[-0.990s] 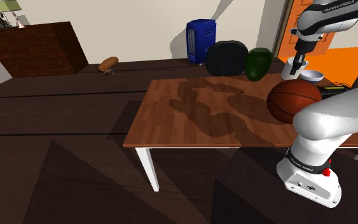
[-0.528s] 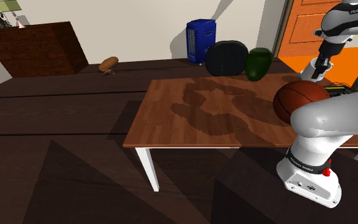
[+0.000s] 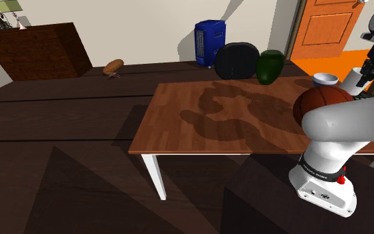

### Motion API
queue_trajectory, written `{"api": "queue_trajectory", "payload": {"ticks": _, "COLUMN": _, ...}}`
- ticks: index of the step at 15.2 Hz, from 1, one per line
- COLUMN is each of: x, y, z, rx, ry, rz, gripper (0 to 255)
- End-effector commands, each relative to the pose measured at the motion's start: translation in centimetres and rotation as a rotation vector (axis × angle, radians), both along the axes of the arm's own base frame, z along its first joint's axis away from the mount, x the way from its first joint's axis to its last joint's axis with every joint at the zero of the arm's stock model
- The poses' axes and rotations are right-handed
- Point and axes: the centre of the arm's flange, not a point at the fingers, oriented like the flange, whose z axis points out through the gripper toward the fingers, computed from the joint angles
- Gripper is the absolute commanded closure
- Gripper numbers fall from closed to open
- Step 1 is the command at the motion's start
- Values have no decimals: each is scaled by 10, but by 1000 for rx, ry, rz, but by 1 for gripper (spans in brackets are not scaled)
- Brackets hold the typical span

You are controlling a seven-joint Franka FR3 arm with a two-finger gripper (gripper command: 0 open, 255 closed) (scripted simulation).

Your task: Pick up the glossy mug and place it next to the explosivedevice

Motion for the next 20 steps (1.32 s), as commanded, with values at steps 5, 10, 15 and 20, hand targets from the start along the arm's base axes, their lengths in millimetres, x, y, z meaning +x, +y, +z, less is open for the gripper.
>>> {"api": "queue_trajectory", "payload": {"ticks": 5, "x": -76, "y": -13, "z": -2, "rx": 5, "ry": 2, "rz": 3, "gripper": 255}}
{"api": "queue_trajectory", "payload": {"ticks": 10, "x": -140, "y": -27, "z": -1, "rx": 5, "ry": 2, "rz": 3, "gripper": 255}}
{"api": "queue_trajectory", "payload": {"ticks": 15, "x": -170, "y": -33, "z": -12, "rx": 5, "ry": 2, "rz": 3, "gripper": 255}}
{"api": "queue_trajectory", "payload": {"ticks": 20, "x": -170, "y": -33, "z": -38, "rx": 5, "ry": 2, "rz": 3, "gripper": 255}}
